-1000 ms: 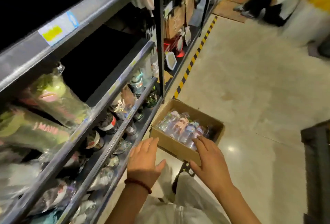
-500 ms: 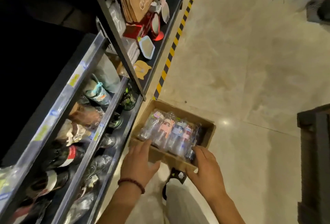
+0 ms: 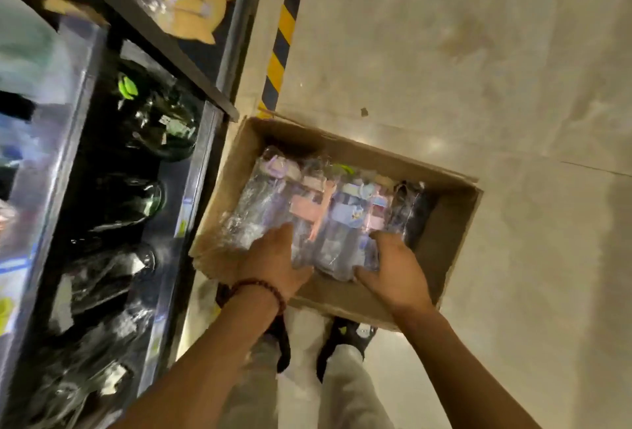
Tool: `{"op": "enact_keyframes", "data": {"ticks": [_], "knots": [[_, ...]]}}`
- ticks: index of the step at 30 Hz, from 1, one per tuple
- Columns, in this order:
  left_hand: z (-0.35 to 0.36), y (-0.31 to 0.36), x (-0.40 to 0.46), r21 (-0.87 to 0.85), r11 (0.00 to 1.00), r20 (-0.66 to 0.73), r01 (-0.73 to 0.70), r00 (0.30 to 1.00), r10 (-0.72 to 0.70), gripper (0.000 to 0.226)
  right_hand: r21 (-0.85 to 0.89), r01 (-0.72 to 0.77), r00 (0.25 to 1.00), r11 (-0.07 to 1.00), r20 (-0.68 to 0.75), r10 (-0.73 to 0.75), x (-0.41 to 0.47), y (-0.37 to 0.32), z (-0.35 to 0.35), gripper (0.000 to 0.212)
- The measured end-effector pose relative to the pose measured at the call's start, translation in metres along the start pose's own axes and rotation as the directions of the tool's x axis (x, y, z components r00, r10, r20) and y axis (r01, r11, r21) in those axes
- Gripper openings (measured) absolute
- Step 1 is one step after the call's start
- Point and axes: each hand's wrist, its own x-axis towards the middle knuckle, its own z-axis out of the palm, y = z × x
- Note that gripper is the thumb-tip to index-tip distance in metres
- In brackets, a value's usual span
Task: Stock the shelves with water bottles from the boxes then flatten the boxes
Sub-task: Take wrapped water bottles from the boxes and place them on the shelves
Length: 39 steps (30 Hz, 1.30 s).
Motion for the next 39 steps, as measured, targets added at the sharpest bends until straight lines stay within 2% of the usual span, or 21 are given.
{"op": "enact_keyframes", "data": {"ticks": [3, 7, 10, 13, 15, 17, 21, 23, 26, 29, 31, 34, 36, 39], "knots": [[0.044, -0.019, 0.062, -0.027, 1.0, 0.014, 0.01, 1.0, -0.01, 0.07, 0.031, -0.125, 0.99, 0.992, 0.062, 0.123, 0.047, 0.028, 0.041, 0.055], [0.083, -0.038, 0.119, -0.042, 0.993, -0.071, 0.113, 0.991, -0.116, 0.074, 0.113, -0.206, 0.978, 0.972, 0.058, 0.2, 0.092, 0.063, 0.086, 0.066], [0.105, -0.043, 0.138, -0.013, 0.994, -0.186, 0.11, 0.976, -0.11, 0.085, 0.259, -0.276, 0.961, 0.926, 0.058, 0.271, 0.119, 0.076, 0.103, 0.055], [0.12, -0.039, 0.147, 0.0, 0.993, -0.154, 0.121, 0.981, -0.12, 0.111, 0.426, -0.325, 0.943, 0.844, 0.075, 0.325, 0.139, 0.081, 0.117, 0.044], [0.124, -0.036, 0.154, -0.078, 0.987, -0.169, 0.137, 0.974, -0.149, 0.109, 0.539, -0.362, 0.921, 0.76, 0.08, 0.382, 0.148, 0.081, 0.123, 0.051], [0.124, -0.032, 0.161, -0.22, 0.961, -0.196, 0.164, 0.958, -0.209, 0.093, 0.593, -0.384, 0.903, 0.708, 0.079, 0.423, 0.155, 0.079, 0.126, 0.06], [0.119, -0.024, 0.168, -0.392, 0.895, -0.081, 0.211, 0.962, -0.262, 0.056, 0.662, -0.36, 0.894, 0.657, 0.043, 0.446, 0.159, 0.072, 0.127, 0.075], [0.117, -0.022, 0.17, -0.456, 0.859, 0.013, 0.233, 0.967, -0.255, 0.045, 0.724, -0.331, 0.891, 0.605, 0.029, 0.454, 0.159, 0.077, 0.125, 0.073], [0.114, -0.019, 0.167, -0.554, 0.783, 0.09, 0.282, 0.956, -0.281, 0.051, 0.727, -0.36, 0.899, 0.585, 0.102, 0.426, 0.155, 0.084, 0.116, 0.063], [0.109, -0.014, 0.156, -0.621, 0.726, 0.111, 0.294, 0.951, -0.29, 0.047, 0.735, -0.32, 0.923, 0.597, 0.098, 0.373, 0.143, 0.086, 0.106, 0.045], [0.104, -0.012, 0.145, -0.641, 0.708, 0.123, 0.295, 0.951, -0.285, 0.041, 0.74, -0.291, 0.93, 0.606, 0.069, 0.362, 0.13, 0.081, 0.1, 0.05], [0.088, -0.009, 0.123, -0.682, 0.671, 0.131, 0.292, 0.951, -0.282, 0.052, 0.736, -0.276, 0.923, 0.618, 0.023, 0.385, 0.104, 0.072, 0.091, 0.062], [0.073, -0.008, 0.105, -0.702, 0.66, 0.115, 0.268, 0.957, -0.265, 0.062, 0.739, -0.248, 0.924, 0.626, -0.014, 0.383, 0.084, 0.06, 0.082, 0.062], [0.042, -0.007, 0.07, -0.726, 0.656, 0.057, 0.205, 0.969, -0.239, 0.062, 0.739, -0.188, 0.937, 0.647, -0.062, 0.343, 0.052, 0.03, 0.057, 0.056]]}}
